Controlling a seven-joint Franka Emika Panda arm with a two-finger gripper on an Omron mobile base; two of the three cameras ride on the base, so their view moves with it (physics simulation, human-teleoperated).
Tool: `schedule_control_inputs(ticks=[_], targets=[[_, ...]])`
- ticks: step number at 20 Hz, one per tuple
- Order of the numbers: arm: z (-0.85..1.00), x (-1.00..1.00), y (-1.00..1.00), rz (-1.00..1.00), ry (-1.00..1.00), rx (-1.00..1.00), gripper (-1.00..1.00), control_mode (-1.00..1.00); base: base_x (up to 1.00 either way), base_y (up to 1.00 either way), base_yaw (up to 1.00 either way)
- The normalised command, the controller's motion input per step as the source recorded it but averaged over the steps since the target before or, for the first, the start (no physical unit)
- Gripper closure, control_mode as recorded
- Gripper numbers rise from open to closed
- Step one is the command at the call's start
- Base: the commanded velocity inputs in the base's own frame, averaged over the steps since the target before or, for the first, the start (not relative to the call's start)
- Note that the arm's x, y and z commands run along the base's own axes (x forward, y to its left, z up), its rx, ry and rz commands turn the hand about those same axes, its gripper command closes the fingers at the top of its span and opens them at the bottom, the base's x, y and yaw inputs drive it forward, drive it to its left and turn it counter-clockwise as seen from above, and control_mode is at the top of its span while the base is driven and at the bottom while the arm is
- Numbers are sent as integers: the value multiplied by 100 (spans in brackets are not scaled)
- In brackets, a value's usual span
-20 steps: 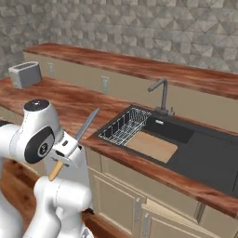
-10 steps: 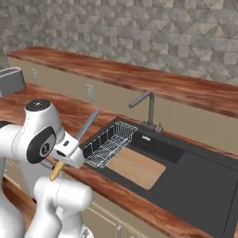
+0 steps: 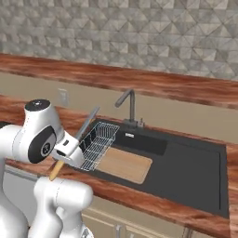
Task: Move the cutting board and knife to the sink. Then move spray from the cabinet to the counter.
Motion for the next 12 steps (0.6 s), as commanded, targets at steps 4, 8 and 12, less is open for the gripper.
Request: schedule_control_inputs(ticks=[4,8,12], targets=[[0,0,0,0,0,0,100,100,52,-2,-68],[0,0,0,0,0,0,100,100,54,0,-51],[0,0,0,0,0,0,100,100,33,-6,-22]])
